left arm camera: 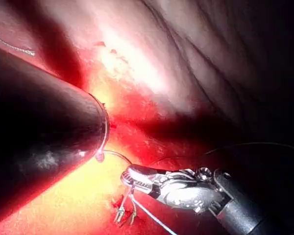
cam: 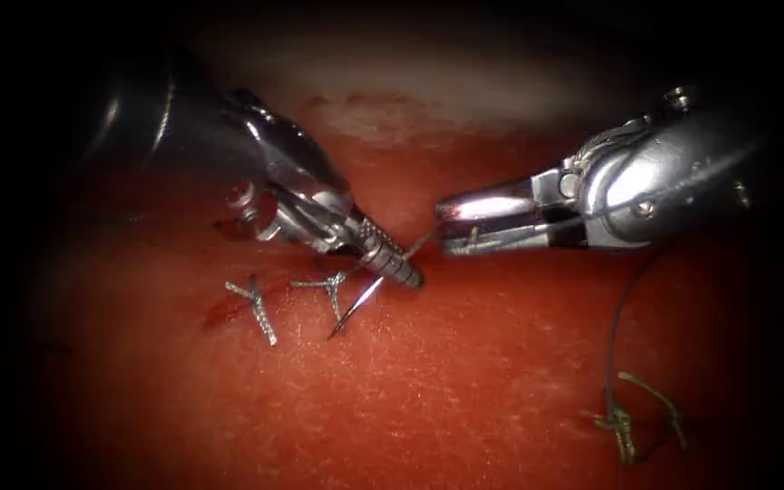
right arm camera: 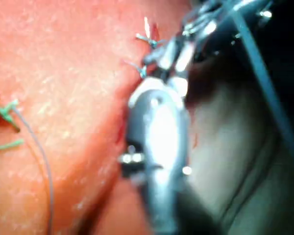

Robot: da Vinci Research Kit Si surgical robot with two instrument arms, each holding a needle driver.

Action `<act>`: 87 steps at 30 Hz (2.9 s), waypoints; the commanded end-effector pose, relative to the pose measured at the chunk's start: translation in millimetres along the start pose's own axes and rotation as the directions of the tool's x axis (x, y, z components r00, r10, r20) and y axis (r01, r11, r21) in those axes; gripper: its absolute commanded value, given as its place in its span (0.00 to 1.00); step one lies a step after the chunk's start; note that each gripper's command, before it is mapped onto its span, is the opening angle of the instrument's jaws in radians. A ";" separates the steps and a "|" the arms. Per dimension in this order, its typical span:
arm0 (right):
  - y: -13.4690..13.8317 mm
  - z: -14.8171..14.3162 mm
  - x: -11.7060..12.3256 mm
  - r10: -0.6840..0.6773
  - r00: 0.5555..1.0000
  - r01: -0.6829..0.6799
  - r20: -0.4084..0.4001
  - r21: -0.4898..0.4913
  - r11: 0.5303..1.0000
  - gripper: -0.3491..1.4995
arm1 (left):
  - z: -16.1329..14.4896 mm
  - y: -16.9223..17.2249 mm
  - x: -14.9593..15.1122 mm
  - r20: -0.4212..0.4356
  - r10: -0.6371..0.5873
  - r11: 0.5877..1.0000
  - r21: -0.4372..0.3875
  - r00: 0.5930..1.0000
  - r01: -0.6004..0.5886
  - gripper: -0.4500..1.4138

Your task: Wound Closure

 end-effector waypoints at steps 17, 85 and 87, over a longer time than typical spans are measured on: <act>0.1 1.2 0.1 0.202 0.974 -0.186 0.105 -0.145 0.972 0.65 | -0.4 0.2 0.3 -0.149 -0.173 0.982 -0.103 0.974 0.159 0.05; 1.2 0.5 -12.0 0.230 0.966 -0.163 0.118 -0.412 0.897 0.00 | 5.5 1.8 -8.7 -0.218 0.473 0.837 0.414 0.854 -0.358 0.36; 1.6 0.8 -12.6 0.207 0.974 -0.151 0.096 -0.407 0.901 0.00 | 6.7 1.1 -8.6 -0.218 0.475 0.833 0.422 0.852 -0.357 0.36</act>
